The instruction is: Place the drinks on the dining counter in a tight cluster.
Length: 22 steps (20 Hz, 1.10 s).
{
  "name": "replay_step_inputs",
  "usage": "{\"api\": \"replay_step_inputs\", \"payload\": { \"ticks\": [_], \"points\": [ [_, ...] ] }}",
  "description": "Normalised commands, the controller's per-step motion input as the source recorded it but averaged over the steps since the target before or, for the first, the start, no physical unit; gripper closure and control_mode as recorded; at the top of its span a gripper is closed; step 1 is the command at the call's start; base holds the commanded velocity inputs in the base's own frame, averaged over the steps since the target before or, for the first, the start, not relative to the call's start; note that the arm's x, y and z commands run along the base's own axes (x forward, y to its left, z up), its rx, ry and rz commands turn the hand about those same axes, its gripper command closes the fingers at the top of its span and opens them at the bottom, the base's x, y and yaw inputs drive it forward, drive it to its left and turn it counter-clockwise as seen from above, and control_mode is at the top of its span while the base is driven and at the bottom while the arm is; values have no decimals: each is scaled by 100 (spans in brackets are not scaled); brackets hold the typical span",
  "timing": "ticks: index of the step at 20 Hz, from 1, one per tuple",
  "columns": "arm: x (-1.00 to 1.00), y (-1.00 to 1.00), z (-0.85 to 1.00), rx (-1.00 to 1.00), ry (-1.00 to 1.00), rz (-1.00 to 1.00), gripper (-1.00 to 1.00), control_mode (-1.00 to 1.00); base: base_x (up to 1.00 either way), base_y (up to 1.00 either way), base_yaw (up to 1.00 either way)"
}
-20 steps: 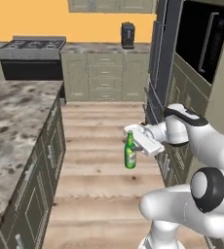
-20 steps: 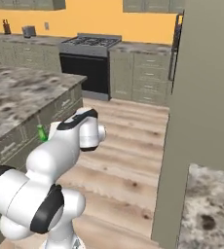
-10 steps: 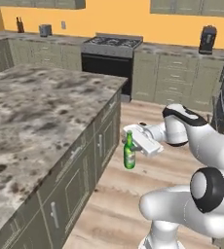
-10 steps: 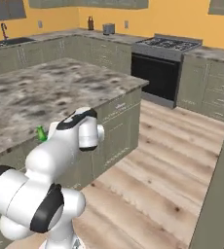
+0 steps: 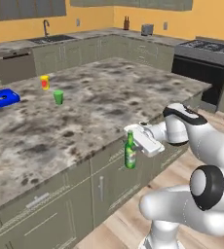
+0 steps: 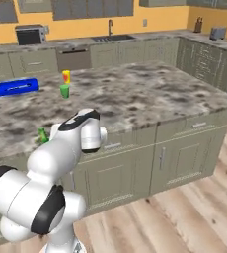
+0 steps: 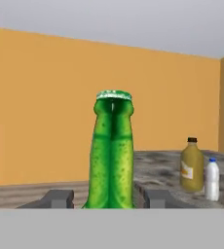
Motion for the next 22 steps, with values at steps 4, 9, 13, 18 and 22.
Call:
{"api": "replay_step_inputs", "payload": {
  "ticks": [4, 9, 13, 18, 22],
  "points": [
    [0, 0, 0, 0, 0, 0, 100, 100, 46, 7, 51],
    [0, 0, 0, 0, 0, 0, 100, 100, 55, 9, 41],
    [0, 0, 0, 0, 0, 0, 100, 100, 68, 7, 29],
    [0, 0, 0, 0, 0, 0, 100, 100, 58, 6, 31],
    [0, 0, 0, 0, 0, 0, 100, 100, 40, 30, 24]
  ]
}}
